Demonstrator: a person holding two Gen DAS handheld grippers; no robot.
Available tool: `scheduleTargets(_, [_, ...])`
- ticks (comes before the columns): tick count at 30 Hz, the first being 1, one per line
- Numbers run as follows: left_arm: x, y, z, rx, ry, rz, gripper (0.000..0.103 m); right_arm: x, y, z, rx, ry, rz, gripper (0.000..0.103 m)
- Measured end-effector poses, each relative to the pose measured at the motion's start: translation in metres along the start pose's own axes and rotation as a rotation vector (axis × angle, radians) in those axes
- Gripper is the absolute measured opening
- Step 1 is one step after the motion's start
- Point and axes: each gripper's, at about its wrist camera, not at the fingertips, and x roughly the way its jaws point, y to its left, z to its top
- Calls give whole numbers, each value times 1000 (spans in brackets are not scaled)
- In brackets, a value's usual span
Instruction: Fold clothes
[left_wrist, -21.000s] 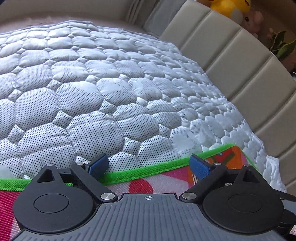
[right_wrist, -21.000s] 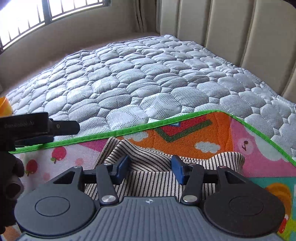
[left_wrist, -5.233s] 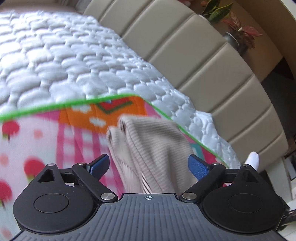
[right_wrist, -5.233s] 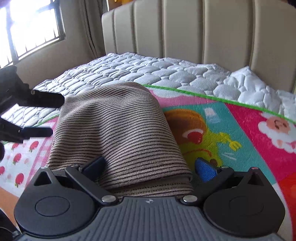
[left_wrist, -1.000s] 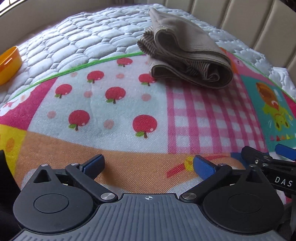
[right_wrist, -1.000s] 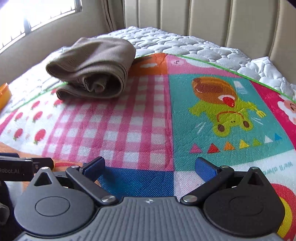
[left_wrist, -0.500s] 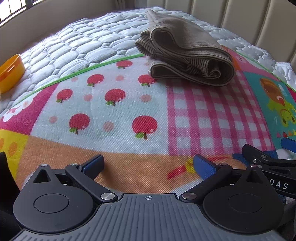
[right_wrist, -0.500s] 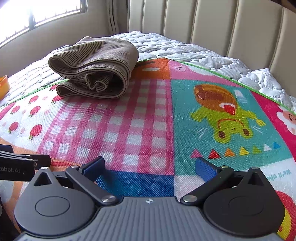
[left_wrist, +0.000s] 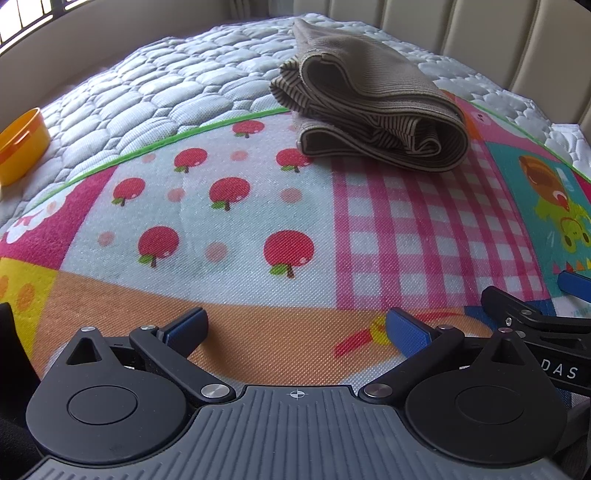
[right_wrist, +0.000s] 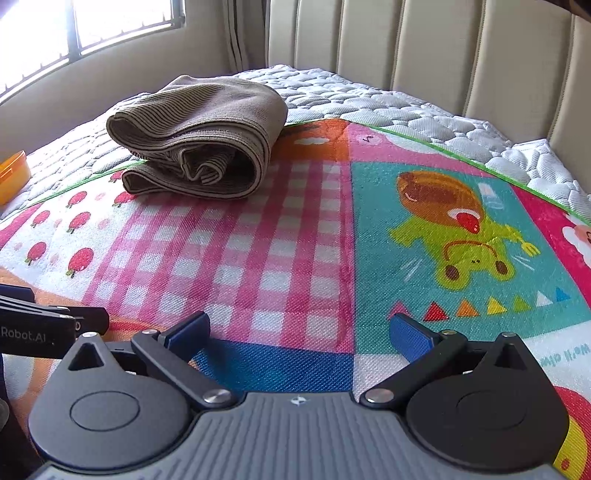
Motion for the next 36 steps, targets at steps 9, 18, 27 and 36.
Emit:
scheduleTargets(9, [1,0,0,-5,2,-2,103,0,0,-1,-6,-2,-3,103])
scheduleTargets(18, [2,1,0,-14,6,-2,103,0,0,-1,-8,-2,-3,103])
scheduleTargets(27, [2,0,1,-10,5,2,103,2,-4,5,11,34,11,103])
scheduleTargets(36, [2,1,1,-13,7,2,103,5,-7,11,9,84,23,103])
